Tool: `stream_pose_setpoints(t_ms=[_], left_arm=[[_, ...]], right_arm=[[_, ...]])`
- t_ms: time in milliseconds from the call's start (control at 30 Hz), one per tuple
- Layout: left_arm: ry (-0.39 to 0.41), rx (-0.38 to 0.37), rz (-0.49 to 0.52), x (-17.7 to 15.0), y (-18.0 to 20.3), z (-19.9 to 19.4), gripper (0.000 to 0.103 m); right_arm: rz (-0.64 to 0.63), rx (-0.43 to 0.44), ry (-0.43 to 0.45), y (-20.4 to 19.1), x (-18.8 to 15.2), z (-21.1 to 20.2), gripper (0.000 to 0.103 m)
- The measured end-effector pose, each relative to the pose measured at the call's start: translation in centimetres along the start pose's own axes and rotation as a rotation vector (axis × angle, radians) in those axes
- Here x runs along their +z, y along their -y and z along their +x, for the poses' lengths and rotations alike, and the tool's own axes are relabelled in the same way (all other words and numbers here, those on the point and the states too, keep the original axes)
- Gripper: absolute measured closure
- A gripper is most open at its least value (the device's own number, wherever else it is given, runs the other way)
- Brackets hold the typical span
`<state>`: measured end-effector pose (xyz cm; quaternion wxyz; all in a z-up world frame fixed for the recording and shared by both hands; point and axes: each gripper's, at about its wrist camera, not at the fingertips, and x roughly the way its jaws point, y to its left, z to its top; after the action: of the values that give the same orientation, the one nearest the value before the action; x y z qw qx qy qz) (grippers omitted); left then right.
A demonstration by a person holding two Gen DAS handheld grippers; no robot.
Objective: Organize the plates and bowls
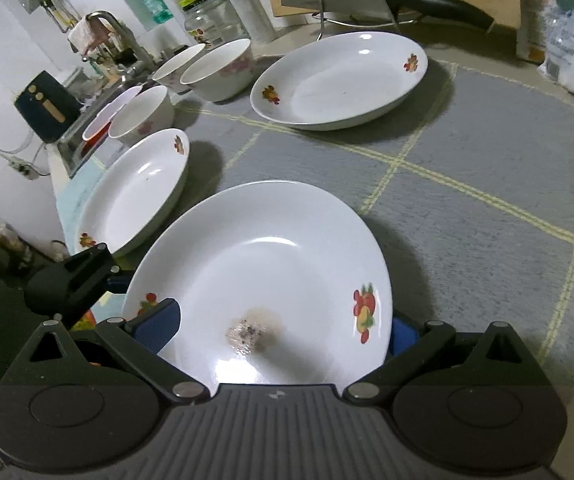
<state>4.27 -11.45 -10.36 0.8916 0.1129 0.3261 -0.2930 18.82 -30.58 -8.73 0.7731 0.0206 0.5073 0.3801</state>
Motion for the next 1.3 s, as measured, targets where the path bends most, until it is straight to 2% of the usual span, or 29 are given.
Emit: stream_pose_setpoints(t_ms=[400,833,1000,1300], left_arm=[[-0.018,-0.003,0.012,0.3,-0.1,0.1,0.000],[-0.058,0.002,0.027,0.9,-0.1,0.3,0.001],[-0.059,0.002,0.019,1.7,-0.3,0.3,0.001],[-0.039,-0.020,0.080,4.1,0.2,2.4,0.001]], right_arm=[[0.061,0.073,-0.035,1.1,0.9,-0.2,0.000],[0.031,0.037,-0.053,0.8,0.8,-0.5,0.004],[0.021,0.021,-0.035,0.7,0.9,-1.4,0.004],[0.027,-0.044,0.028,2.2,0.7,-4.0,0.004]])
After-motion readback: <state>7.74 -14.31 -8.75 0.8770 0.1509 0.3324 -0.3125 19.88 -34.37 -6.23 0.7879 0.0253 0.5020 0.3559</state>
